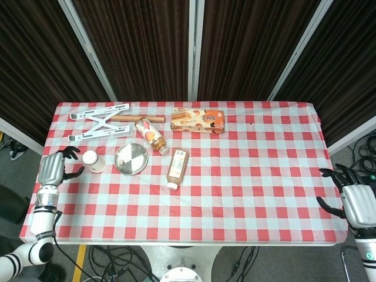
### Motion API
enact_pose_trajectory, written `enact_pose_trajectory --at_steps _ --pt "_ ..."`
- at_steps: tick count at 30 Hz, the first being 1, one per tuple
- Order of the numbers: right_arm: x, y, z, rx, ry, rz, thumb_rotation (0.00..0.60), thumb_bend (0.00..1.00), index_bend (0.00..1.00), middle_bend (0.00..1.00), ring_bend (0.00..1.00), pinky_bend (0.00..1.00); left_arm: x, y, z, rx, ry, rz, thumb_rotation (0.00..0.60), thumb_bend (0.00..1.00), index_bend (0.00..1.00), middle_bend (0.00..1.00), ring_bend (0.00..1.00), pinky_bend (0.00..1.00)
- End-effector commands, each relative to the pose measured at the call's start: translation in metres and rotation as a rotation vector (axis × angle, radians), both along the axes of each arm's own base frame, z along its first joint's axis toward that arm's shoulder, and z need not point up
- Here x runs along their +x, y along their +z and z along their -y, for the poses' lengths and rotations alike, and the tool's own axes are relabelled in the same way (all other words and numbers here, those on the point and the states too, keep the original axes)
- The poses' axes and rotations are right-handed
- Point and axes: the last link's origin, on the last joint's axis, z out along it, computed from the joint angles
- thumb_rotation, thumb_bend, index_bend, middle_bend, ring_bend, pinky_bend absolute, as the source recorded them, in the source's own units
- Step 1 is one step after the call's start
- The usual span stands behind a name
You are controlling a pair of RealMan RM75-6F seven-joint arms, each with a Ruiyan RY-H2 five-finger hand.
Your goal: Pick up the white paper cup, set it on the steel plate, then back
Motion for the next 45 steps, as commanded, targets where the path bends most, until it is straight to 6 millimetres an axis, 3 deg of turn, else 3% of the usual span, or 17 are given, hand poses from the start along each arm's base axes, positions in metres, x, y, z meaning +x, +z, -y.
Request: enact_pose_trajectory --at_steps 1,12,25,33,39,45 --pt "0.001 -0.001 0.000 0.007 0.004 0.001 0.600 0.14 0.24 0.34 0.14 0.19 -0.022 -0.017 -0.001 -0.081 0.086 0.021 0.600 0.18 0.26 0.30 0.25 0.42" --pt "0.000 0.003 -0.005 -0.008 -0.011 -0.006 0.600 0.14 0.24 0.34 0.14 0.19 -0.031 -0.037 -0.020 -0.079 0.165 0.230 0.600 0.16 0.21 0.24 0.21 0.37" --pt "0.000 0.000 -0.006 -0.004 -0.019 -0.007 0.600 0.14 0.24 0.34 0.14 0.19 -0.019 -0.047 -0.033 -0.113 0.121 0.370 0.600 0.16 0.21 0.24 0.21 0.35" --pt "0.000 -0.001 -0.006 -0.003 -0.024 -0.005 0.600 0.14 0.24 0.34 0.14 0.19 -0.023 -0.050 -0.036 -0.094 0.118 0.353 0.600 0.16 0.33 0.33 0.22 0.35" --pt "0.001 -0.003 -0.005 0.001 -0.025 -0.004 0.600 0.14 0.24 0.34 0.14 0.19 -0.021 -0.049 -0.037 -0.084 0.117 0.386 0.600 0.22 0.45 0.46 0.33 0.40" --pt "0.001 -0.002 -0.006 -0.003 -0.025 -0.008 0.600 0.14 0.24 0.34 0.14 0.19 -0.006 -0.041 -0.041 -0.079 0.050 0.391 0.600 0.24 0.49 0.50 0.36 0.44"
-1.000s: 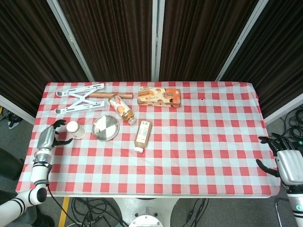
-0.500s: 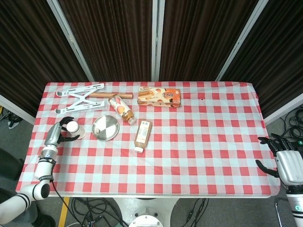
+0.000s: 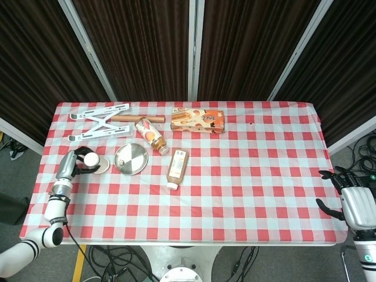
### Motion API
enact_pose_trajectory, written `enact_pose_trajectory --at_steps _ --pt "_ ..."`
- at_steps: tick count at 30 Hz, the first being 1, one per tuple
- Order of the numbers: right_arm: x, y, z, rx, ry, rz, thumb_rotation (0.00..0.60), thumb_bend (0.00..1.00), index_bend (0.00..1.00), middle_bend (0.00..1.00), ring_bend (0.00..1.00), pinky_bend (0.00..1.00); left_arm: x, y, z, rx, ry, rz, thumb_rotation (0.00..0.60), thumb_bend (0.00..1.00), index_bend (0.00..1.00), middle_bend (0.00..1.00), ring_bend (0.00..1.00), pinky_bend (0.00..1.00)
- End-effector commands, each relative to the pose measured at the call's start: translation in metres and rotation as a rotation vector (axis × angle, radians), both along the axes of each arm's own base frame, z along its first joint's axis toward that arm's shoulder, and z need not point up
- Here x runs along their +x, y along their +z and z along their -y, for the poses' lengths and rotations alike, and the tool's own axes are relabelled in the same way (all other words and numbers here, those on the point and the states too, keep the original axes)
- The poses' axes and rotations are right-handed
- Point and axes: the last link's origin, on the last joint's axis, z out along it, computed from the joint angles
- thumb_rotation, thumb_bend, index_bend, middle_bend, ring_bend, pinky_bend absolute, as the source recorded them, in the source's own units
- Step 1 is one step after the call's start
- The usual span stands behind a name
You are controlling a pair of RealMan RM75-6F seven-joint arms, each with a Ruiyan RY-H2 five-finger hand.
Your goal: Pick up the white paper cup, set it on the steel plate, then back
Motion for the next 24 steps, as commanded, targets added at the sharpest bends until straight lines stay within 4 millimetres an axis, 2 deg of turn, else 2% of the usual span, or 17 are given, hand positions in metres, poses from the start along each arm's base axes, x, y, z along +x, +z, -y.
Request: enact_pose_trajectory --at_steps 1,6,12,17,24 --pt "0.000 0.000 0.000 0.000 0.000 -0.001 0.600 0.14 0.24 0.34 0.14 0.19 0.015 0.007 -0.003 0.011 -0.055 0.010 0.600 0.24 0.49 0.50 0.36 0.44" --pt "-0.001 -0.001 0.001 0.005 -0.001 0.003 0.600 0.14 0.24 0.34 0.14 0.19 0.043 0.005 -0.012 0.003 -0.135 0.024 0.600 0.24 0.49 0.50 0.36 0.44" --pt "-0.004 -0.002 0.002 0.010 -0.008 0.008 0.600 0.14 0.24 0.34 0.14 0.19 0.071 -0.015 -0.024 -0.057 -0.190 0.001 0.600 0.24 0.49 0.50 0.36 0.44" --pt "-0.005 -0.001 0.003 0.010 -0.009 0.009 0.600 0.14 0.24 0.34 0.14 0.19 0.076 -0.032 -0.031 -0.094 -0.187 -0.048 0.600 0.24 0.49 0.50 0.36 0.44" --pt "-0.006 -0.001 0.003 0.012 -0.013 0.010 0.600 0.14 0.24 0.34 0.14 0.19 0.071 -0.038 -0.033 -0.094 -0.167 -0.088 0.600 0.24 0.49 0.50 0.36 0.44"
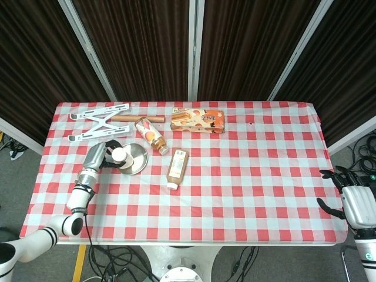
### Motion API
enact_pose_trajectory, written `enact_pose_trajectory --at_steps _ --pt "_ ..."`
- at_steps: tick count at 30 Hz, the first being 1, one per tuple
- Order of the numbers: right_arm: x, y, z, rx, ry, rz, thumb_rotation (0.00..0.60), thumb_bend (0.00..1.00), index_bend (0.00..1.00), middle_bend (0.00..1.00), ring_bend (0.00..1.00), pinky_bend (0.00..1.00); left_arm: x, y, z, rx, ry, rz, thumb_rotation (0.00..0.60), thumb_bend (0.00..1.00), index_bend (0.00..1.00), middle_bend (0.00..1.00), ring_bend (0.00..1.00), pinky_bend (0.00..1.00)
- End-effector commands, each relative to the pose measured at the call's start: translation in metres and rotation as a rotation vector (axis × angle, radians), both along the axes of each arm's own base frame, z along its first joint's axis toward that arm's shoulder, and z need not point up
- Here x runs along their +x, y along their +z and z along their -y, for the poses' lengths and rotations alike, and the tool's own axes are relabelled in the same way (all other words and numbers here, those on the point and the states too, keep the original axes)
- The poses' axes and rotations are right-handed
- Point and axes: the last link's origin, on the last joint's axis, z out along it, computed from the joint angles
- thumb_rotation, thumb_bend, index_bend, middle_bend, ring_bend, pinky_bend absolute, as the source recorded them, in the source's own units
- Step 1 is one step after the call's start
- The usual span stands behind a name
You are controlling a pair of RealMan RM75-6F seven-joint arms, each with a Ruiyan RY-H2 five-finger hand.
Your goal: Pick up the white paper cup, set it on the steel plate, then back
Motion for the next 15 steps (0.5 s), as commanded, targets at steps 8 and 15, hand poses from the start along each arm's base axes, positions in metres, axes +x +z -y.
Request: enact_pose_trajectory --at_steps 8,15 --pt "-0.001 0.000 -0.001 -0.001 -0.006 0.001 0.600 0.14 0.24 0.34 0.14 0.19 0.007 -0.009 -0.003 -0.024 0.009 0.035 0.600 0.24 0.49 0.50 0.36 0.44" --pt "-0.001 0.001 -0.002 -0.005 -0.012 -0.002 0.600 0.14 0.24 0.34 0.14 0.19 0.024 -0.020 -0.009 -0.047 -0.022 0.045 0.600 0.24 0.49 0.50 0.36 0.44"
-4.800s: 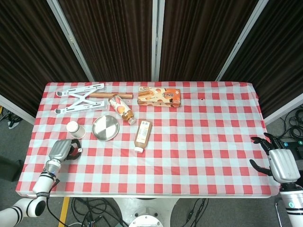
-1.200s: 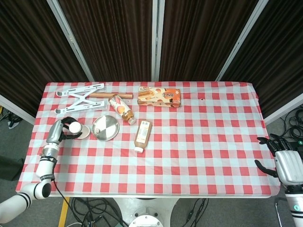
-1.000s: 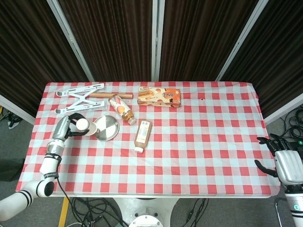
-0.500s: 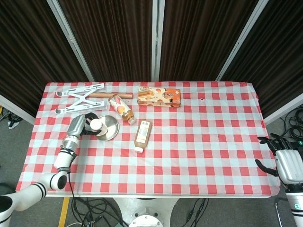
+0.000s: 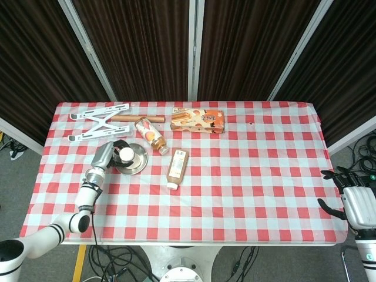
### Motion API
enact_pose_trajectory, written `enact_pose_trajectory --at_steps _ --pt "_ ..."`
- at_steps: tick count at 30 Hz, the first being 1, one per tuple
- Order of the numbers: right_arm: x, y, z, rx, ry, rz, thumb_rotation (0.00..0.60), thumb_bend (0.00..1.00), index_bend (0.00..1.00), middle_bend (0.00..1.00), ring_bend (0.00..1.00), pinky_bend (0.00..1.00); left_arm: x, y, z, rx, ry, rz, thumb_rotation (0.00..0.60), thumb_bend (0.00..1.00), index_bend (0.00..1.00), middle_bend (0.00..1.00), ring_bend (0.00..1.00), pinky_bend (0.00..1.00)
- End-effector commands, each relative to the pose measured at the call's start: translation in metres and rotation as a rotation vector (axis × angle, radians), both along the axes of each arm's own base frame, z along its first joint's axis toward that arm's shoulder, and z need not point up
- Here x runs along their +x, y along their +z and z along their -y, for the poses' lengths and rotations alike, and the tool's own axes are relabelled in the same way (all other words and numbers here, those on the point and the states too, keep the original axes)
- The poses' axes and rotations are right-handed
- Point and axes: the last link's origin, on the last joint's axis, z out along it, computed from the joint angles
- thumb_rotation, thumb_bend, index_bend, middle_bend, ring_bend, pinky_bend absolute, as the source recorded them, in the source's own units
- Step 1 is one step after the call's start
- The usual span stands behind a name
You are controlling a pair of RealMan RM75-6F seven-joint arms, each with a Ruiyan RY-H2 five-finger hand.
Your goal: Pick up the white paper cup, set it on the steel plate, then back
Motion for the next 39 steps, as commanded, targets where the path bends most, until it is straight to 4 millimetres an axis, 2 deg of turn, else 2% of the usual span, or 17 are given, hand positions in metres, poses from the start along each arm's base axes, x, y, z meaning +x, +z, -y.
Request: enact_pose_trajectory --at_steps 1,5,13,15,21,23,27,33,39 --pt "0.000 0.000 0.000 0.000 0.000 0.000 0.600 0.14 0.24 0.34 0.14 0.19 0.006 -0.005 -0.002 -0.011 -0.010 0.004 0.600 0.24 0.49 0.50 0.36 0.44" --pt "0.000 -0.002 0.001 0.003 0.000 0.002 0.600 0.14 0.24 0.34 0.14 0.19 0.004 -0.005 -0.006 -0.002 -0.025 -0.052 0.600 0.24 0.49 0.50 0.36 0.44" --pt "0.000 -0.004 0.002 0.011 0.002 0.005 0.600 0.14 0.24 0.34 0.14 0.19 -0.015 0.007 -0.006 0.038 0.015 -0.113 0.600 0.24 0.49 0.50 0.36 0.44" --pt "0.000 -0.004 0.002 0.011 0.002 0.005 0.600 0.14 0.24 0.34 0.14 0.19 -0.013 0.006 -0.005 0.029 0.013 -0.100 0.600 0.24 0.49 0.50 0.36 0.44" --pt "0.001 -0.002 0.001 0.004 0.001 0.003 0.600 0.14 0.24 0.34 0.14 0.19 0.014 -0.005 -0.004 -0.010 -0.041 -0.049 0.600 0.24 0.49 0.50 0.36 0.44" --pt "0.001 -0.002 0.001 0.002 0.000 0.002 0.600 0.14 0.24 0.34 0.14 0.19 0.017 -0.007 -0.006 -0.008 -0.062 -0.076 0.600 0.24 0.49 0.50 0.36 0.44" --pt "0.002 -0.002 0.002 0.004 0.000 0.004 0.600 0.14 0.24 0.34 0.14 0.19 0.009 -0.005 -0.011 0.015 -0.056 -0.147 0.600 0.24 0.49 0.50 0.36 0.44" --pt "0.001 -0.003 0.001 0.007 -0.001 0.008 0.600 0.14 0.24 0.34 0.14 0.19 -0.013 0.005 -0.011 0.043 0.018 -0.159 0.600 0.24 0.49 0.50 0.36 0.44" --pt "-0.001 -0.003 -0.001 0.003 -0.004 0.009 0.600 0.14 0.24 0.34 0.14 0.19 0.004 -0.001 -0.001 0.006 -0.025 -0.088 0.600 0.24 0.49 0.50 0.36 0.44"
